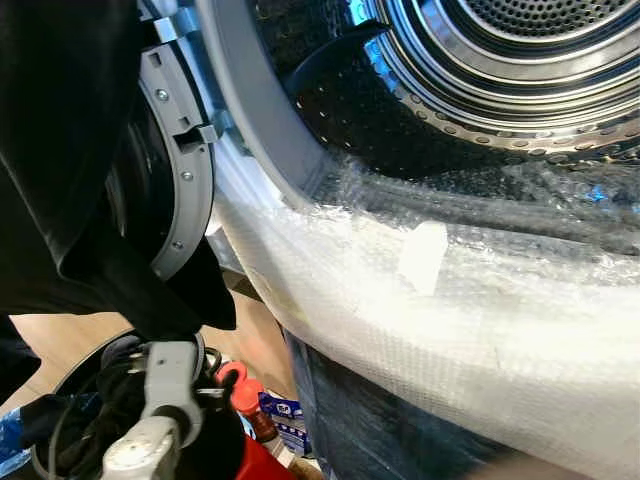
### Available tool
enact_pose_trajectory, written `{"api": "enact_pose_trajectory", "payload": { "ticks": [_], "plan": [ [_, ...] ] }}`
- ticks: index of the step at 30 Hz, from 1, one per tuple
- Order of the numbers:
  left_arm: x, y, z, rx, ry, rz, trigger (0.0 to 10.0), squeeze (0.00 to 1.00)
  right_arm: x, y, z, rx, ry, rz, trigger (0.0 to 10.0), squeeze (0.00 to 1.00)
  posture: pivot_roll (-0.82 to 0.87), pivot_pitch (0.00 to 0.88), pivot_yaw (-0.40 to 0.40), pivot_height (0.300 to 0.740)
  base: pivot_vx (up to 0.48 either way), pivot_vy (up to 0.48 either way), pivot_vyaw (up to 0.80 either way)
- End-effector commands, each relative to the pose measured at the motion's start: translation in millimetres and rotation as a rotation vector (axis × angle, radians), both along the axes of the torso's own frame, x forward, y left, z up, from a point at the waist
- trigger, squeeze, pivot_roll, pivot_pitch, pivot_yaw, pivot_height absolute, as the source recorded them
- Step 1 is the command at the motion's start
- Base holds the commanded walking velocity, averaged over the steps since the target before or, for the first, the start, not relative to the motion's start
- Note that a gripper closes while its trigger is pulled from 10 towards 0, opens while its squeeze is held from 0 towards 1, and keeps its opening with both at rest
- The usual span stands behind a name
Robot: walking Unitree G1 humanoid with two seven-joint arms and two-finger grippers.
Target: Clothes washing
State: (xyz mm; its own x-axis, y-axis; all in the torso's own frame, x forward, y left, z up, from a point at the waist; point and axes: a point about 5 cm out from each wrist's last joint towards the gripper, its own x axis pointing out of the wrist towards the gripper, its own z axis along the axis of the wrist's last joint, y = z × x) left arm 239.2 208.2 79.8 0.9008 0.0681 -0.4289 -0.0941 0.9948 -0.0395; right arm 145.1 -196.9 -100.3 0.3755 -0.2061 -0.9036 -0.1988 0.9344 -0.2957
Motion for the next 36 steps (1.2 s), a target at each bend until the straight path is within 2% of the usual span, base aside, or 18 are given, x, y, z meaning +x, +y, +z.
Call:
{"api": "enact_pose_trajectory", "payload": {
  "ticks": [1, 4, 7, 8, 10, 12, 15, 16, 20, 21, 23, 24, 27, 29, 31, 33, 34, 36],
  "plan": [
    [-4.4, 13.1, -2, 0.017, 0.025, 0.044, 10.0, 0.00, -11.5, 7.8, -5, 0.021, 0.049, 0.006, 10.0, 0.00, 0.00, 0.000, 0.201, 0.740, 0.000, 0.000, 0.00],
    [-11.1, 16.2, -3, 0.051, 0.013, 0.060, 10.0, 0.00, -11.3, 7.6, -5, 0.021, 0.048, 0.004, 10.0, 0.00, 0.00, 0.000, 0.203, 0.740, 0.000, 0.000, 0.00],
    [-16.1, 17.8, -5, 0.042, 0.008, 0.089, 10.0, 0.00, -11.2, 7.4, -5, 0.021, 0.046, 0.000, 10.0, 0.00, 0.00, 0.000, 0.206, 0.740, 0.000, 0.000, 0.00],
    [-20.8, 17.0, -4, 0.032, -0.022, 0.092, 10.0, 0.00, -11.1, 7.1, -5, 0.020, 0.045, -0.003, 10.0, 0.00, 0.00, 0.000, 0.206, 0.740, 0.000, 0.000, 0.00],
    [-31.5, 15.5, -1, 0.070, -0.074, 0.075, 10.0, 0.00, -10.9, 6.0, -5, 0.018, 0.043, -0.007, 10.0, 0.00, 0.00, 0.000, 0.204, 0.740, 0.000, 0.000, 0.00],
    [-36.4, 14.4, -1, 0.075, -0.093, 0.068, 10.0, 0.00, -11.0, 5.5, -5, 0.017, 0.042, -0.007, 10.0, 0.00, 0.00, 0.000, 0.204, 0.740, 0.000, 0.000, 0.00],
    [-48.9, 19.4, -6, 0.112, -0.101, 0.090, 10.0, 0.00, -11.1, 4.8, -5, 0.013, 0.042, -0.005, 10.0, 0.00, 0.00, 0.000, 0.204, 0.740, 0.000, 0.000, 0.00],
    [-54.0, 24.0, -10, 0.168, -0.094, 0.091, 10.0, 0.00, -10.9, 4.7, -5, 0.013, 0.041, -0.006, 10.0, 0.00, 0.01, 0.000, 0.206, 0.740, 0.000, 0.000, 0.00],
    [-59.3, 34.3, -15, 0.183, -0.091, 0.147, 10.0, 0.00, -9.9, 5.7, -4, 0.016, 0.037, -0.006, 10.0, 0.00, 0.01, 0.000, 0.205, 0.740, 0.000, 0.000, 0.00],
    [-60.0, 40.8, -16, 0.179, -0.093, 0.187, 10.0, 0.00, -8.3, 6.7, -4, 0.019, 0.032, -0.012, 10.0, 0.00, 0.01, 0.000, 0.205, 0.740, 0.000, 0.000, 0.00],
    [-59.5, 43.8, -15, 0.163, -0.098, 0.225, 10.0, 0.00, -6.6, 7.5, -3, 0.023, 0.026, -0.021, 10.0, 0.00, 0.02, 0.000, 0.206, 0.740, 0.000, 0.000, 0.00],
    [-57.3, 46.4, -17, 0.124, -0.091, 0.265, 10.0, 0.00, -4.9, 8.1, -3, 0.025, 0.020, -0.024, 10.0, 0.00, 0.02, 0.000, 0.207, 0.740, 0.000, 0.000, 0.00],
    [-55.8, 47.4, -19, 0.093, -0.084, 0.284, 10.0, 0.00, -4.5, 8.2, -3, 0.025, 0.019, -0.023, 10.0, 0.00, 0.02, 0.000, 0.205, 0.740, 0.000, 0.000, 0.00],
    [-55.5, 48.8, -28, 0.054, -0.056, 0.280, 10.0, 0.00, -4.2, 8.8, -3, 0.025, 0.020, -0.016, 10.0, 0.00, 0.02, 0.000, 0.202, 0.740, 0.000, 0.000, 0.00],
    [-62.0, 46.7, -35, 0.043, -0.021, 0.249, 10.0, 0.00, -3.9, 8.8, -3, 0.027, 0.017, -0.020, 10.0, 0.00, 0.02, 0.000, 0.205, 0.740, 0.000, 0.000, 0.00],
    [-66.4, 46.8, -41, 0.022, -0.005, 0.266, 10.0, 0.00, -3.9, 8.8, -3, 0.027, 0.015, -0.025, 10.0, 0.00, 0.02, 0.000, 0.207, 0.740, 0.000, 0.000, 0.00],
    [-71.0, 48.4, -49, -0.037, 0.030, 0.323, 10.0, 0.00, -4.3, 8.6, -3, 0.027, 0.017, -0.026, 10.0, 0.00, 0.02, 0.000, 0.207, 0.740, 0.000, 0.000, 0.00],
    [-72.8, 49.9, -54, -0.077, 0.056, 0.355, 10.0, 0.00, -4.8, 8.5, -3, 0.027, 0.020, -0.025, 10.0, 0.00, 0.03, 0.000, 0.204, 0.740, 0.000, 0.000, 0.00]
  ]
}}
